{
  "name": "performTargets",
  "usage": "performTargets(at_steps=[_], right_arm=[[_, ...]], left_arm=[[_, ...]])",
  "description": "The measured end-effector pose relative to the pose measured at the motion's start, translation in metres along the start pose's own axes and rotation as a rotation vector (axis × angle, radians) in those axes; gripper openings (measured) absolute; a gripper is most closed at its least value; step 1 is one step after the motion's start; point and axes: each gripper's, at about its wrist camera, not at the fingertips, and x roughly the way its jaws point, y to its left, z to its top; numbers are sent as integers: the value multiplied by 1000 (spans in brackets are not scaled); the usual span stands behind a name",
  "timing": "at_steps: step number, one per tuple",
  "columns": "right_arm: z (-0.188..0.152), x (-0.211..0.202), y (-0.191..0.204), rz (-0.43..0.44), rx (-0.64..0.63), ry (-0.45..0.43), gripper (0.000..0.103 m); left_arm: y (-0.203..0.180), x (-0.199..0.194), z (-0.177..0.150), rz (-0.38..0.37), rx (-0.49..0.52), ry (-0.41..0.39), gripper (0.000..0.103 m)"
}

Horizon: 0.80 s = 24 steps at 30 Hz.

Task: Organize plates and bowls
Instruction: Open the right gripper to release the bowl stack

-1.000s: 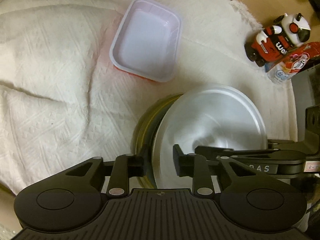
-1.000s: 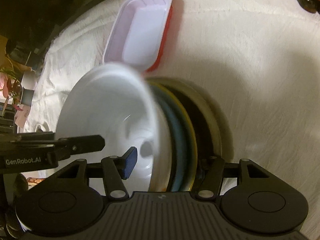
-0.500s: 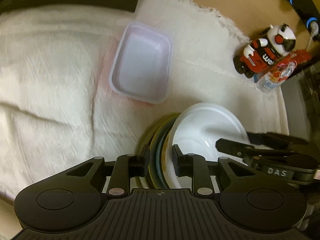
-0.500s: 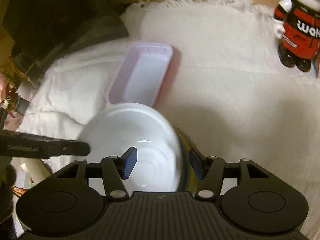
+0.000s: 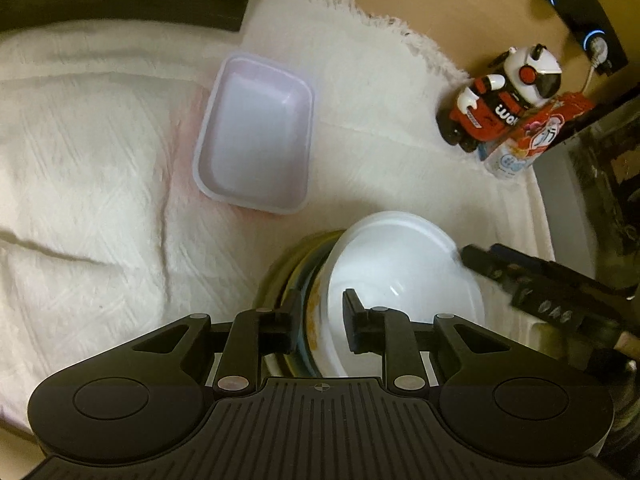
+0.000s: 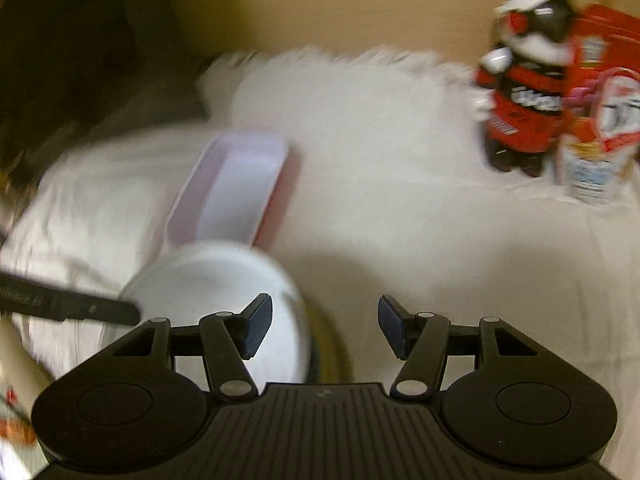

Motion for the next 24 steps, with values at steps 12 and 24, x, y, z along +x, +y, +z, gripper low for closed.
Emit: performTargets(at_steps=[12, 24], right_arm=[[-17, 0, 20, 55, -101, 73, 40], [-41, -17, 40, 67, -181, 85, 38]], left_arm=[[-1, 16, -10, -22, 41, 65, 22], [-8, 0, -26, -6, 104, 63, 22]])
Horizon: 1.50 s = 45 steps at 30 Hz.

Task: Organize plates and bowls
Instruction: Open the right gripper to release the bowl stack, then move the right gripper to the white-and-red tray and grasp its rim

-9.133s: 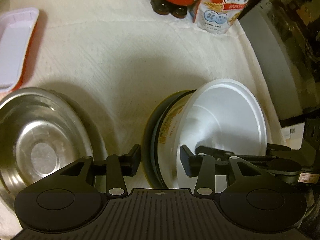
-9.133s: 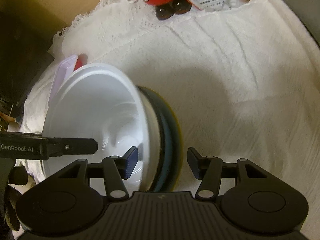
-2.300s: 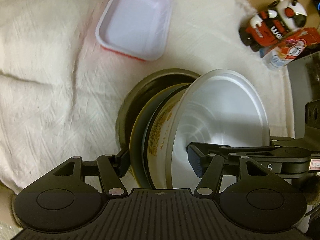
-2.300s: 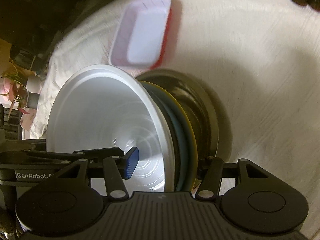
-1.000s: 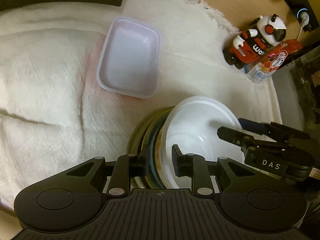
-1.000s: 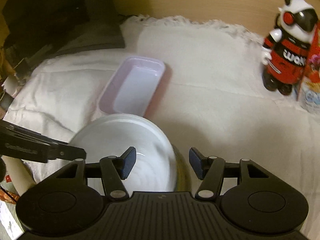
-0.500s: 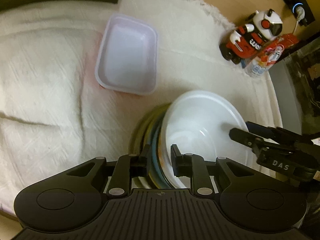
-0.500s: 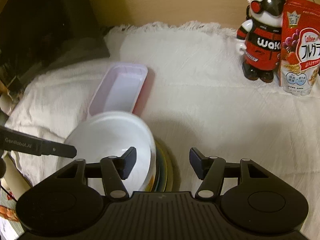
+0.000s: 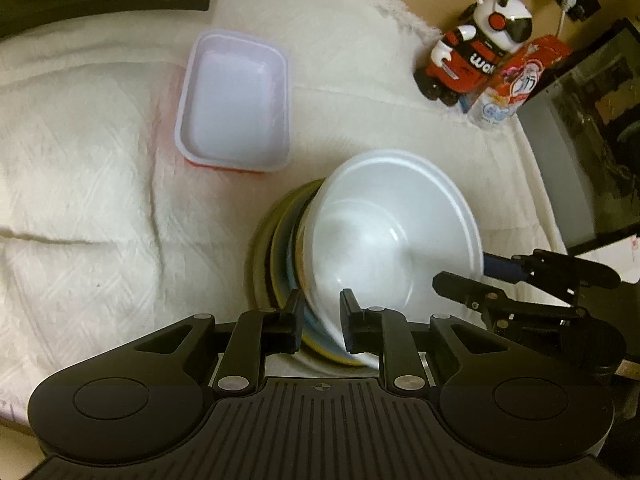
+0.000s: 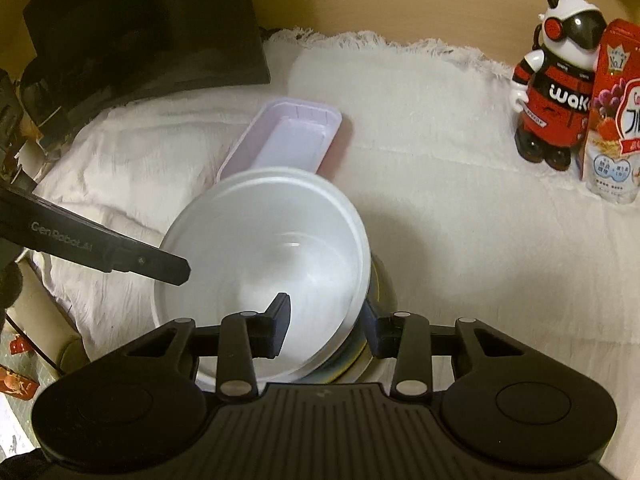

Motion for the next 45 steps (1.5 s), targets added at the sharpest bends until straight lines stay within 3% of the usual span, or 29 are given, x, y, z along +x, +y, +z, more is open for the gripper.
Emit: performTargets(at_steps=[9, 15, 19, 22, 26, 31, 33, 35, 40, 45], right_arm=[[0, -6, 3, -28, 9, -33, 40], [14, -13, 1, -16, -2, -85, 50], [29, -17, -6, -39, -9, -133, 59], [42, -20, -13, -83, -15, -172, 63], [64, -16, -23, -160, -66, -189, 66], [88, -2, -27, -262, -118, -221, 72], [97, 8, -23, -248, -174, -210, 72], [111, 24, -21, -189, -212, -143, 72], [146, 75, -35, 5, -77, 23, 72], [158, 133, -35, 88, -10, 142, 71]], left_arm=[[6, -22, -3, -4, -45, -67, 21], [11, -48, 7, -55, -46, -209, 21], [13, -56, 25, -33, -24, -275, 21], [23, -55, 41, -43, -47, -279, 20], [47, -50, 65, -140, -119, -272, 16], [62, -36, 82, -92, -128, -289, 13], [66, -29, 89, -28, -99, -312, 13], [71, -18, 97, 26, -76, -314, 16], [86, 8, 115, 104, -70, -241, 17], [94, 26, 128, 110, -81, -202, 18]])
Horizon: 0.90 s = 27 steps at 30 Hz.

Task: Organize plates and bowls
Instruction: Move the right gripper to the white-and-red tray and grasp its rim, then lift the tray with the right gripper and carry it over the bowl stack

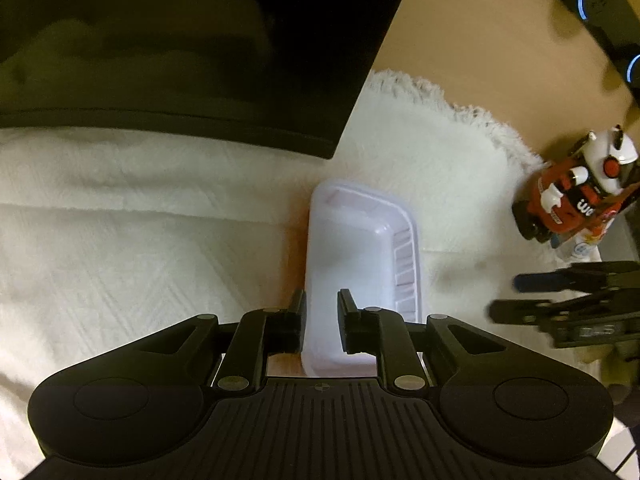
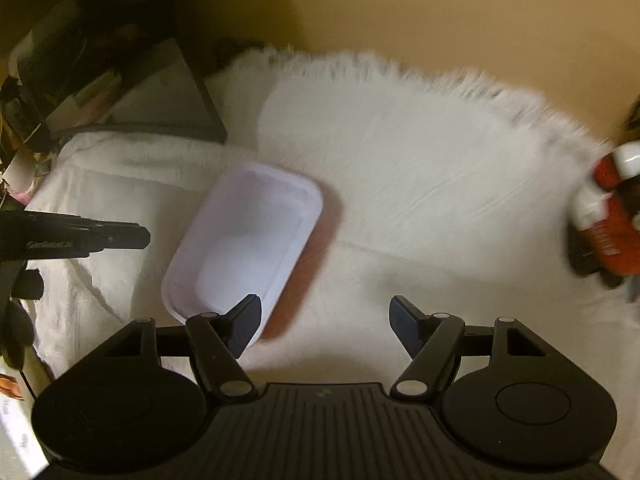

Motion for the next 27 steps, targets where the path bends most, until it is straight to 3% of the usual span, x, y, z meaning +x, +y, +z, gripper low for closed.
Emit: performTargets(at_steps=[11, 16, 20, 27], right_arm=[[8, 77, -7, 200, 154, 186, 39], [3, 76, -7, 247, 161, 173, 35], [-1, 69, -9, 214, 166, 142, 30], [-12, -11, -3, 171, 117, -52, 30]], left_arm=[[12, 56, 5, 30, -67, 113, 18], [2, 72, -4, -63, -74, 184, 24], [-21, 70, -6, -49, -14, 202, 24], [-61, 14, 8, -112, 45, 110, 25]])
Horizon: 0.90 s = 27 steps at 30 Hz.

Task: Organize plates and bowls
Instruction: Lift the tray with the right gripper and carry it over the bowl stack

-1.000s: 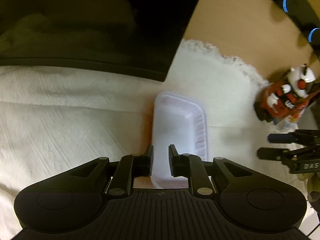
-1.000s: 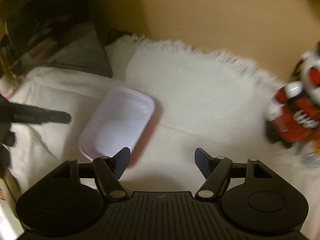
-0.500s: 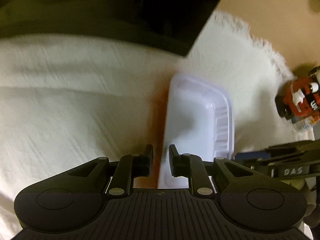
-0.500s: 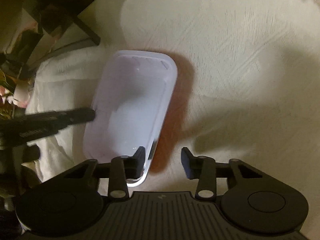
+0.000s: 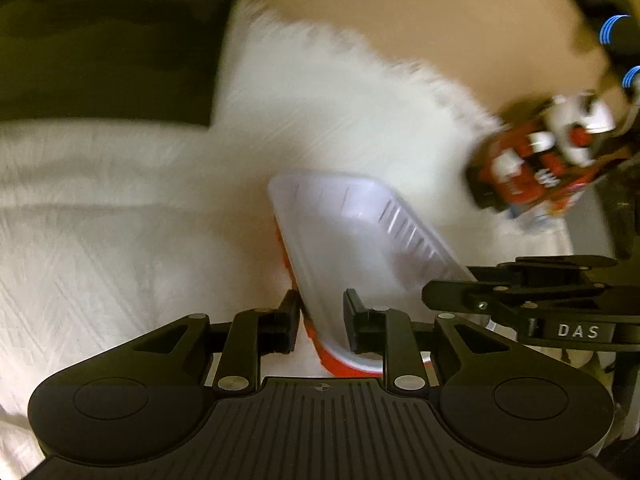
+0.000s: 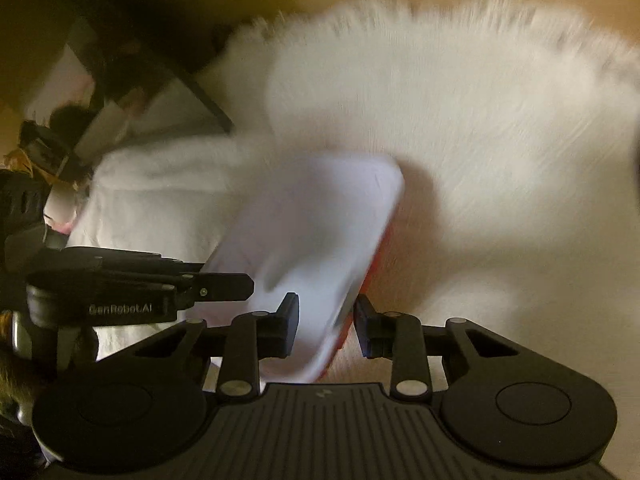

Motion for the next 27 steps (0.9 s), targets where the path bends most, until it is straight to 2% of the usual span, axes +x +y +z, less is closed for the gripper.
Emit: performTargets(at_steps=[6, 10, 13, 18, 27], right_arm=[[-18, -84, 20, -49, -29, -170, 30], [-35, -127, 31, -63, -52, -223, 30], [-52, -148, 40, -53, -64, -252, 31], [-83, -159, 57, -31, -95, -258, 31], [-124, -129, 74, -12, -169, -175, 32]], left_arm=[[-52, -44, -1, -31, 88, -81, 26], [-72, -74, -18, -57, 114, -111, 26], [-76, -96, -43, -80, 118, -114, 26], [-78, -102, -78, -94, 100, -94, 26], [-50, -103, -130, -99, -22, -85, 26]])
